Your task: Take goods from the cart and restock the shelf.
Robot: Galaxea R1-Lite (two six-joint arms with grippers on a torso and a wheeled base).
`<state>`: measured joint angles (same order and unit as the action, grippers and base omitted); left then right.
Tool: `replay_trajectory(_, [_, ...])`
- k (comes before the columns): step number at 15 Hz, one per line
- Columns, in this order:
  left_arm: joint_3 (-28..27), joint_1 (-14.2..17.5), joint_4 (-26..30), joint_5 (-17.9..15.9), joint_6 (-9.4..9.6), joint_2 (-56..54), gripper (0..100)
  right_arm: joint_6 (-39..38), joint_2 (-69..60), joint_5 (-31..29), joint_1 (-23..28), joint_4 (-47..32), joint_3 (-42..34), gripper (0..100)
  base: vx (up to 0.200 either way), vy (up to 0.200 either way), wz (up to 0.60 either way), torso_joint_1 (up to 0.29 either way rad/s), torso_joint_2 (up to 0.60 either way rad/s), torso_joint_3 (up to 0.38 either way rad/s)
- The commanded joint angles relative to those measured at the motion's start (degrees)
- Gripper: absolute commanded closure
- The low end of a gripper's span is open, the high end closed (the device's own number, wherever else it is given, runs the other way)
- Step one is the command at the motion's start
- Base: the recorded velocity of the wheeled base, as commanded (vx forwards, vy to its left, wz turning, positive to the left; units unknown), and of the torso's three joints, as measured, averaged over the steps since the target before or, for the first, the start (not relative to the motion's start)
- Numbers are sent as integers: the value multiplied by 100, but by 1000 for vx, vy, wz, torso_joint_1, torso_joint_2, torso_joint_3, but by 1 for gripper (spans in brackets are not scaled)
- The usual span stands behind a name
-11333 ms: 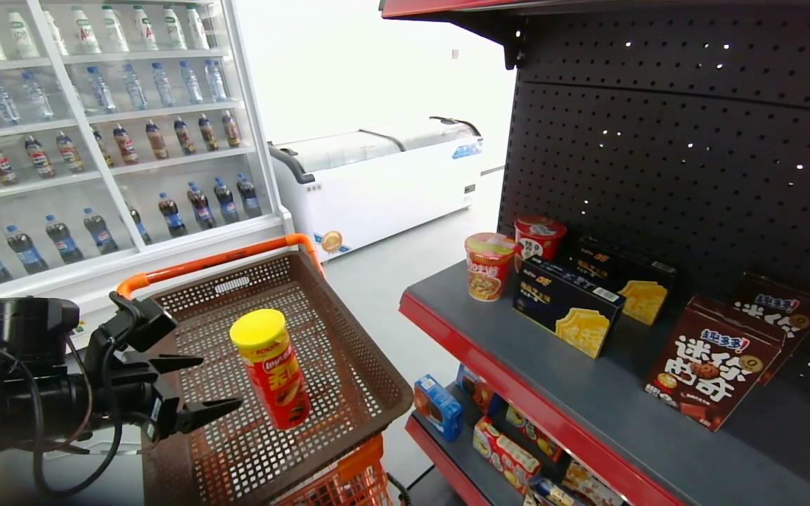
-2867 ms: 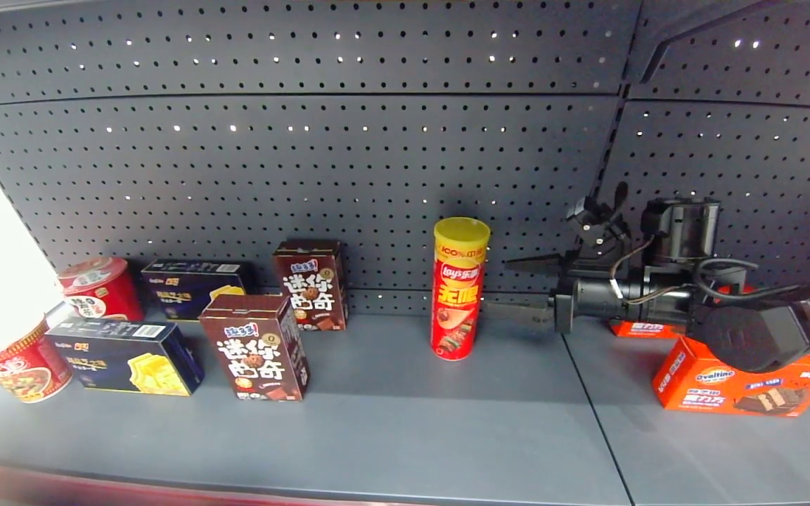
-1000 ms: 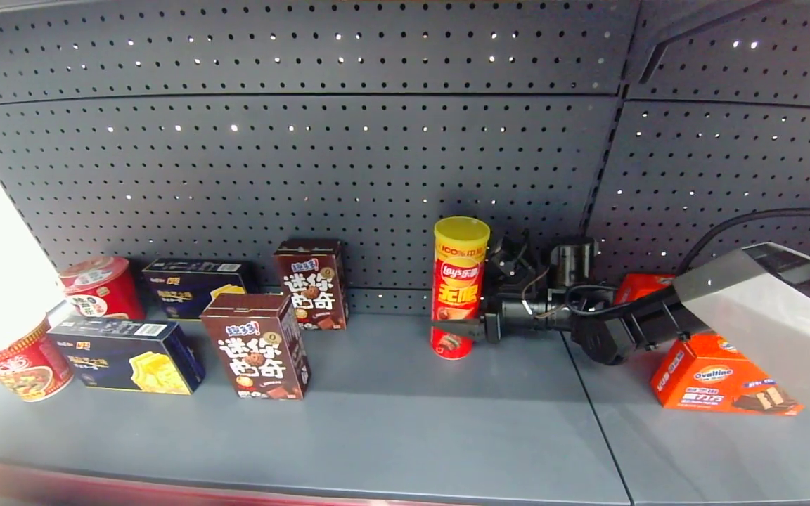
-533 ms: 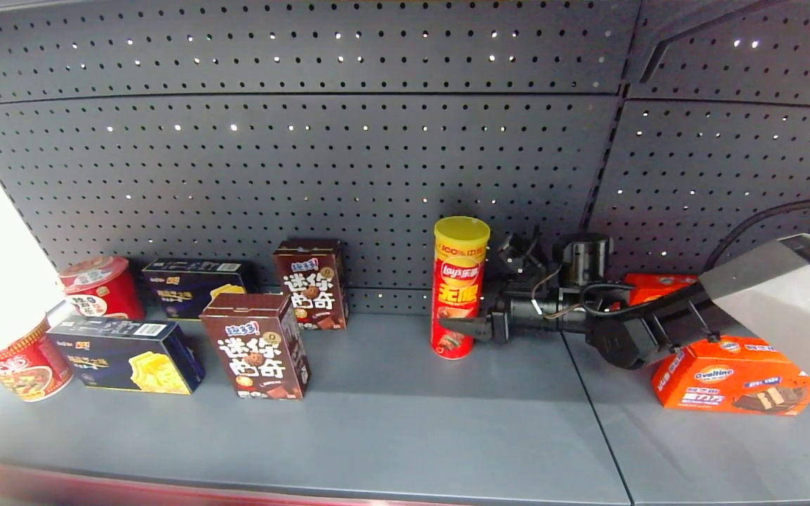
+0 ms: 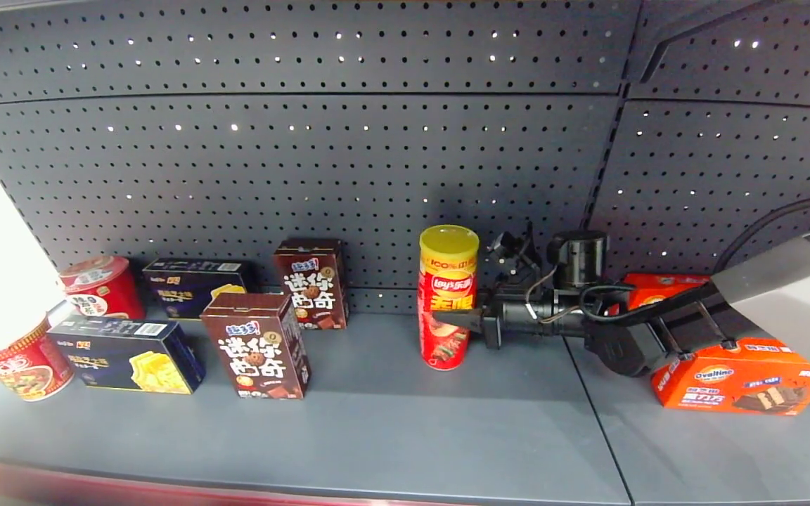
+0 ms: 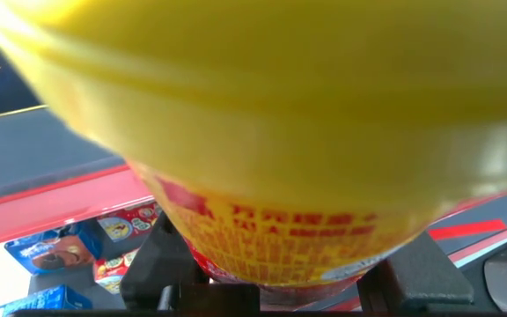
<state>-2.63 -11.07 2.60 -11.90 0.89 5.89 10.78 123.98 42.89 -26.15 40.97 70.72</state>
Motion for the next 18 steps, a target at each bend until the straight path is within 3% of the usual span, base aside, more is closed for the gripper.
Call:
replay_trajectory(1, [-9, -1, -5, 3, -1, 9, 100, -5, 21, 0, 13, 7, 12, 100, 0, 0, 0, 0, 0, 0])
replay_trajectory(6, [26, -1, 4, -6, -36, 9, 100, -5, -497, -149, 13, 16, -480, 100, 0, 0, 0, 0, 0, 0])
replay_trajectory(13, [44, -1, -110, -6, -54, 9, 100, -137, -2686, -940, -453, 7, -2748, 100, 0, 0, 0, 0, 0, 0])
replay_trajectory(18, [44, -1, -119, -6, -63, 9, 100, -190, -3319, -1028, -628, 455, -3925, 100, 0, 0, 0, 0, 0, 0])
